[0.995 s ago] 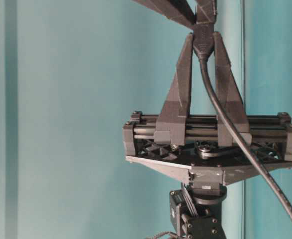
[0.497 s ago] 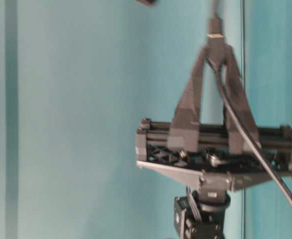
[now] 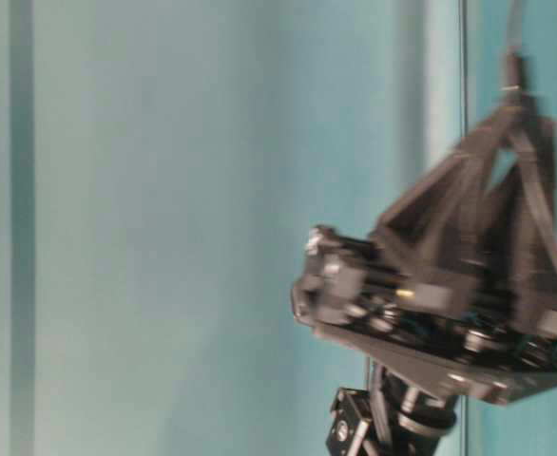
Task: Insert the USB using both arms.
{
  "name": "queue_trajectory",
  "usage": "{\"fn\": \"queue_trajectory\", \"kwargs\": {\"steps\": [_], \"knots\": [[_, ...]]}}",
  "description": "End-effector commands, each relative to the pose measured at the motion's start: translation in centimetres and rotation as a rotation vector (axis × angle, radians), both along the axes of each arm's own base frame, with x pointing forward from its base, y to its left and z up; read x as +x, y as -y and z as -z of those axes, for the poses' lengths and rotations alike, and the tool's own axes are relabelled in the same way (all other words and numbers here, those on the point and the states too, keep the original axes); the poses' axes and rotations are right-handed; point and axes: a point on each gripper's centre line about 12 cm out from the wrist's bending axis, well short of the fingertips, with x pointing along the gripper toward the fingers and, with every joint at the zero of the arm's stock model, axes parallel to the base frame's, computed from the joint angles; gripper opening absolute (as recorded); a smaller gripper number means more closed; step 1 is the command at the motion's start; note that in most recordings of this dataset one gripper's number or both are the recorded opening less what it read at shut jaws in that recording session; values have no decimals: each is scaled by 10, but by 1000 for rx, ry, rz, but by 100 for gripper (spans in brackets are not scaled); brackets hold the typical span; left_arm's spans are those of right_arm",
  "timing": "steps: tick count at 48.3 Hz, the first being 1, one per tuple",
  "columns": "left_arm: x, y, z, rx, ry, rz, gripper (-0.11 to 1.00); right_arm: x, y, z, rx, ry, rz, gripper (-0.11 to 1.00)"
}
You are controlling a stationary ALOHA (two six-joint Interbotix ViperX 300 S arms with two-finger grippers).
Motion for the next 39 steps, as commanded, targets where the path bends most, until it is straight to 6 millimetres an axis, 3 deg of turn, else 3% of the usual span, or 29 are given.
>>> {"fn": "queue_trajectory", "kwargs": {"steps": [1, 12, 25, 39], "knots": [[6, 9, -18, 98, 27, 29, 22, -12, 11, -21, 67, 92, 18, 75], [11, 9, -7, 383, -129, 65, 22, -31, 28, -31, 140, 164, 33, 75], [15, 11, 5, 775, -389, 194, 22, -32, 30, -29, 137, 161, 39, 75], [26, 14, 4, 816, -432, 203, 22, -32, 30, -29, 137, 160, 39, 75]]}}
